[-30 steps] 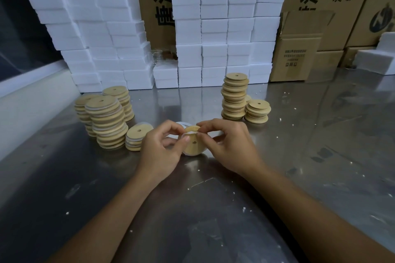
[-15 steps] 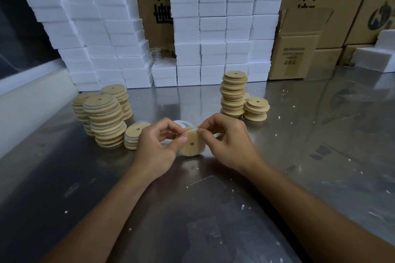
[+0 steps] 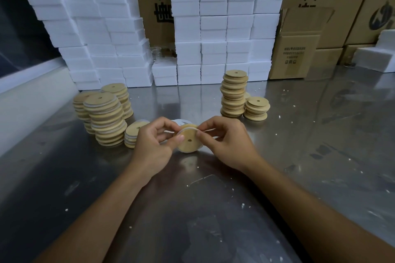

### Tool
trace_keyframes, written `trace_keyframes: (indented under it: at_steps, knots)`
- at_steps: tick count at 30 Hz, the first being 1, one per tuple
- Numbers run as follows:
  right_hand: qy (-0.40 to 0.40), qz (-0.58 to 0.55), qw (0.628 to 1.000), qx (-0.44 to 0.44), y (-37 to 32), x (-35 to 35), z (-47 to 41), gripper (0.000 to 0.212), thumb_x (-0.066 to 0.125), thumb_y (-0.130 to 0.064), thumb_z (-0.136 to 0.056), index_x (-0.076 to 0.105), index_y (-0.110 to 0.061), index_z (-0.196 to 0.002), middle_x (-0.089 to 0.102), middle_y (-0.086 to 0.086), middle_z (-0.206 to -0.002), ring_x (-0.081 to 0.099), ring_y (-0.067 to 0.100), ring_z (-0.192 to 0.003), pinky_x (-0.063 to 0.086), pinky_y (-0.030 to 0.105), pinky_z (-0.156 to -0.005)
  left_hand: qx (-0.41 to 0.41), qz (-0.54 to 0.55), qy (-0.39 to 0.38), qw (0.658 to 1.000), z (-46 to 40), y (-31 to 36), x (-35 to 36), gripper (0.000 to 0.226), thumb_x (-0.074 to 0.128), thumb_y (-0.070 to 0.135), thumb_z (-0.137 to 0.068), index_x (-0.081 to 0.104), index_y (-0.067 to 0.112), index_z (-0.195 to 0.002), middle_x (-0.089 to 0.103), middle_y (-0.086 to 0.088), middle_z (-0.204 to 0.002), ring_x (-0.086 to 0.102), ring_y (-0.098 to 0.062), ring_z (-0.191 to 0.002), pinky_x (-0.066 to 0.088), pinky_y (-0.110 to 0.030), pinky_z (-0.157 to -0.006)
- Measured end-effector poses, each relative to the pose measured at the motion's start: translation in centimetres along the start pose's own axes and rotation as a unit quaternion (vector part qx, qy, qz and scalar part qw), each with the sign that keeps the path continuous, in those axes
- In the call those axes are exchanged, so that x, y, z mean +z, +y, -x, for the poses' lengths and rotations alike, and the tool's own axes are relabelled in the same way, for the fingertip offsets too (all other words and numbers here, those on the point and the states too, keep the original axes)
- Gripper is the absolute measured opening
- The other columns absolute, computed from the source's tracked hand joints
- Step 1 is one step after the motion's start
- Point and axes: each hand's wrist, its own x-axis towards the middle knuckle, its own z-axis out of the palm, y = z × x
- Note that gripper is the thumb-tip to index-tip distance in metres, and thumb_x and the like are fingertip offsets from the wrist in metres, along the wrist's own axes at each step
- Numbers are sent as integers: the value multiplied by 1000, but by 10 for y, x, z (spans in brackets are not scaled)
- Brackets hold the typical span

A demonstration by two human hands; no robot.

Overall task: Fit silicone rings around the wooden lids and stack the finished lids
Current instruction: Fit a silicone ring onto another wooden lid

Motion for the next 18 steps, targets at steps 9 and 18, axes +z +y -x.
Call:
trace_keyframes:
  at_steps: [9, 18]
  knots:
    - [23, -11, 1000, -17, 2, 1, 1, 3, 76, -7, -84, 75, -10, -86, 76, -4, -94, 73, 7, -85, 62, 33, -78, -5, -12, 6, 1000, 1, -1, 1, 28, 72, -8, -79, 61, 17, -77, 72, 12, -76, 70, -6, -70, 53, -16, -62]
    - [-6, 81, 991, -109, -5, -2, 1, 7, 67, -15, -92, 73, -13, -96, 75, -3, -94, 69, 9, -86, 58, 26, -76, 62, -79, 26, 995, 2, 4, 7, 32, 74, -2, -80, 65, 29, -77, 70, 15, -82, 68, -2, -75, 49, -10, -57]
